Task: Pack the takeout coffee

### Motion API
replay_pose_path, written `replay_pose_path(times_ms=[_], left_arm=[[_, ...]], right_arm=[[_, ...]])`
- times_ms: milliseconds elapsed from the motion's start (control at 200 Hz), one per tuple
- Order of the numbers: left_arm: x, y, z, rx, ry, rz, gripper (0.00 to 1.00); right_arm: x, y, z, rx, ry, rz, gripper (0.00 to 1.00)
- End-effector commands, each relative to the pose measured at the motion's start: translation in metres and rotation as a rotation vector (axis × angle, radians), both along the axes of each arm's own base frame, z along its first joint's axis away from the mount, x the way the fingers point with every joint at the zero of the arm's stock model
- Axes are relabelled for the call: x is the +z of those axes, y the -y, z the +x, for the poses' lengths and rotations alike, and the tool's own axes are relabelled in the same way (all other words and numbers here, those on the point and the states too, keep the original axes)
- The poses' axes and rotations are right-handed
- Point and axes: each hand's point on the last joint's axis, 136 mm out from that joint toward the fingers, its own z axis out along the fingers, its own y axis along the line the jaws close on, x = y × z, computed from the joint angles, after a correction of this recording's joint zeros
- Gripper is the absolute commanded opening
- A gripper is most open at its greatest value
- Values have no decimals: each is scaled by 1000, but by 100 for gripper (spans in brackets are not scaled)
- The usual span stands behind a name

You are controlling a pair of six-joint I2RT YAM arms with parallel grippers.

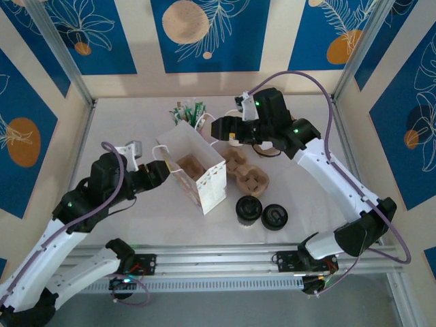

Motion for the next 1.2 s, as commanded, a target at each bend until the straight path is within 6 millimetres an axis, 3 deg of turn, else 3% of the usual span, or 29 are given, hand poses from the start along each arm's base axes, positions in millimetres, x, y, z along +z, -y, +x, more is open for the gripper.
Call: replay_pose_path(times_ms=[0,130,270,405,560,900,1196], left_arm=[[21,3,-4,-37,56,-10,62],[25,-3,-3,-14,70,11,72],[34,-3,-4,-7,78,-22,75],[42,3,-1,-20,91,-54,75],[35,3,6,3,72,-28,70],[34,-7,8,59,89,-27,54],[16,-3,4,48,34,-50,28]], right_arm=[[19,2,-11,23,53,-11,88],[20,18,-15,-31,75,-100,86],[16,44,-21,-129,90,-169,84],[18,57,-33,-152,127,-142,84],[16,76,-48,-199,128,-151,78],[-50,116,-94,-245,-78,-387,77],[-98,142,-130,-421,-307,-488,79]])
